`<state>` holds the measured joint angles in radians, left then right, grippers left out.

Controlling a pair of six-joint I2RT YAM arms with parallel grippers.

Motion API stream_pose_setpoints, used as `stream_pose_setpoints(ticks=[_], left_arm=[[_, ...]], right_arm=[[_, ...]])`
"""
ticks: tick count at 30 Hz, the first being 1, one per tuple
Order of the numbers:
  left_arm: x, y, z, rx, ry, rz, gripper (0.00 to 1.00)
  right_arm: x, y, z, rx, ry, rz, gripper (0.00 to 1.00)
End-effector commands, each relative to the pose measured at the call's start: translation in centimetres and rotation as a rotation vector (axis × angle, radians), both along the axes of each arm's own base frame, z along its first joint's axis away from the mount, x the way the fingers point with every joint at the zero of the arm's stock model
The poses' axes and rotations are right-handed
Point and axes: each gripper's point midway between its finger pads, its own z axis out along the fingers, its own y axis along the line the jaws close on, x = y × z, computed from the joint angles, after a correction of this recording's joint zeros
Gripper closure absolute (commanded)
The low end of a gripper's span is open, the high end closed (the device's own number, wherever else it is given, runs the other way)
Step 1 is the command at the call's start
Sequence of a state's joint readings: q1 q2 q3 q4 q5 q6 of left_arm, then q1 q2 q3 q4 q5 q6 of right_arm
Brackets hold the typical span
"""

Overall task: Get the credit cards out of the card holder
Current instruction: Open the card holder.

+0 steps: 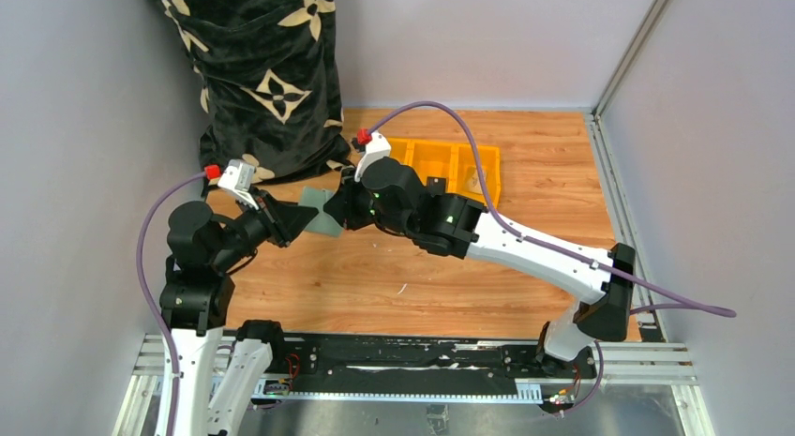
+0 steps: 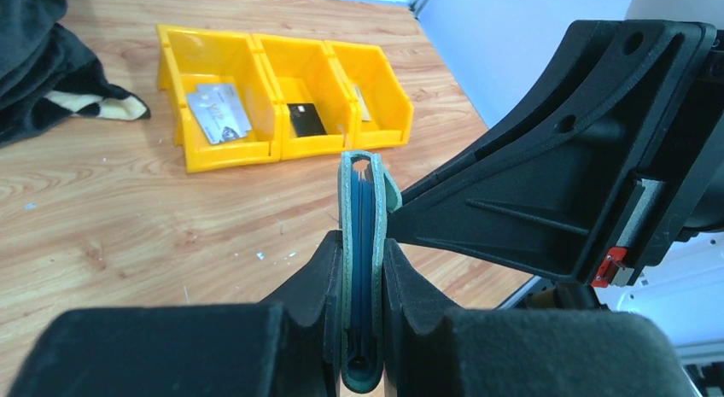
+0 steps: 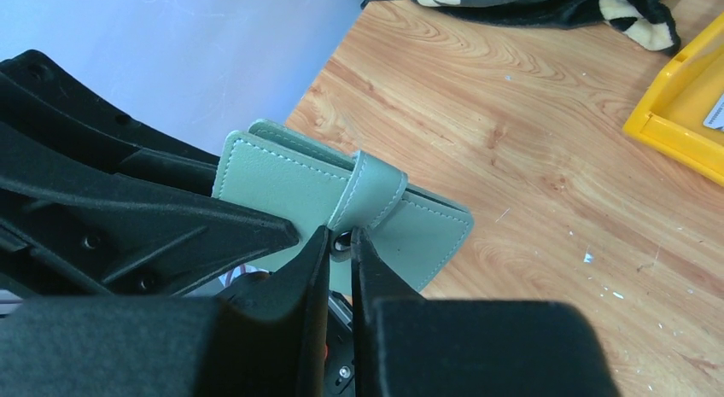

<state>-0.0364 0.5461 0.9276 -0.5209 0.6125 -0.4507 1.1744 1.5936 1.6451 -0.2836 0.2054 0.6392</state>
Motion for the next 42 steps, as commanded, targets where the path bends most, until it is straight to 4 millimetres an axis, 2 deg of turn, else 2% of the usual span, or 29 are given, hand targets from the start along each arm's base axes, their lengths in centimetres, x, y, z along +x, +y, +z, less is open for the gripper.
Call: stream_pose_setpoints(ticks=[1,11,13,14,16,17,18,19,20,21,23,24,25,26,27,28,29,30,34,37,42], left_arm=[[-1.0,-0.3,2.8,0.023,-0.121,-0.032,1.0],[-1.0,0.5,1.8,0.109,-0.155,-0.012,1.0],[-1.1,0.5,1.9,0.117,-0.165,-0.011,1.0],[-1.1,0.5,1.9,0.117,-0.167,-0.01,1.0],[-1.1,0.5,1.9,0.113,-0.163,-0.011,1.0],[-1.1,0.5,1.9,0.11,-0.159,-0.014,1.0],[-1.2,0.4,1.9,0.106,-0.155,-0.017,1.0],[-1.2,0.3,1.9,0.1,-0.15,-0.02,1.0],[-1.2,0.2,1.9,0.093,-0.144,-0.025,1.0],[-1.3,0.1,2.1,0.083,-0.14,-0.034,1.0],[-1.7,-0.4,2.7,0.056,-0.131,-0.058,1.0],[-2.1,-0.8,3.0,0.037,-0.123,-0.083,1.0],[-2.3,-1.1,3.5,0.014,-0.12,-0.102,1.0],[-2.5,-1.5,3.8,-0.019,-0.104,-0.119,1.0],[-2.7,-1.8,4.2,-0.035,-0.102,-0.14,1.0],[-2.9,-2.1,4.5,-0.066,-0.085,-0.158,1.0],[-3.1,-2.4,4.9,-0.086,-0.081,-0.177,1.0],[-3.2,-2.6,5.2,-0.098,-0.081,-0.19,1.0],[-4.2,-3.1,6.3,-0.149,-0.083,-0.229,1.0],[-4.9,-3.5,6.5,-0.157,-0.08,-0.268,1.0],[-6.4,-4.1,7.1,-0.168,-0.1,-0.348,1.0]], right_arm=[[2.5,-4.3,-1.1,-0.127,-0.072,-0.146,1.0],[1.4,-4.8,0.7,-0.088,-0.118,-0.082,1.0],[1.3,-5.0,0.9,-0.086,-0.126,-0.074,0.93],[1.0,-4.9,1.0,-0.081,-0.13,-0.055,0.8],[0.5,-4.8,1.3,-0.066,-0.139,-0.025,0.61],[0.1,-4.7,1.5,-0.052,-0.151,0.002,0.53],[-0.2,-4.7,1.8,-0.039,-0.171,0.028,0.48],[-0.8,-4.5,1.7,-0.033,-0.188,0.073,0.46],[-1.4,-4.6,2.5,-0.015,-0.228,0.114,0.44],[-1.9,-4.8,2.1,-0.022,-0.255,0.152,0.43],[-2.9,-5.6,2.8,-0.005,-0.335,0.211,0.39],[-3.4,-5.9,1.7,-0.011,-0.364,0.243,0.38],[-4.1,-6.1,1.9,0.025,-0.412,0.276,0.37],[-4.5,-6.4,3.0,0.091,-0.478,0.285,0.35],[-5.0,-7.0,2.4,0.11,-0.508,0.298,0.32],[-5.3,-7.5,3.8,0.185,-0.577,0.29,0.29],[-5.7,-7.8,3.2,0.199,-0.595,0.299,0.26],[-6.0,-8.1,3.5,0.227,-0.623,0.301,0.24],[-6.6,-6.9,3.7,0.209,-0.662,0.381,0.23],[-7.1,-6.1,4.0,0.213,-0.67,0.426,0.22],[-6.0,-5.6,4.0,0.181,-0.666,0.393,0.22]])
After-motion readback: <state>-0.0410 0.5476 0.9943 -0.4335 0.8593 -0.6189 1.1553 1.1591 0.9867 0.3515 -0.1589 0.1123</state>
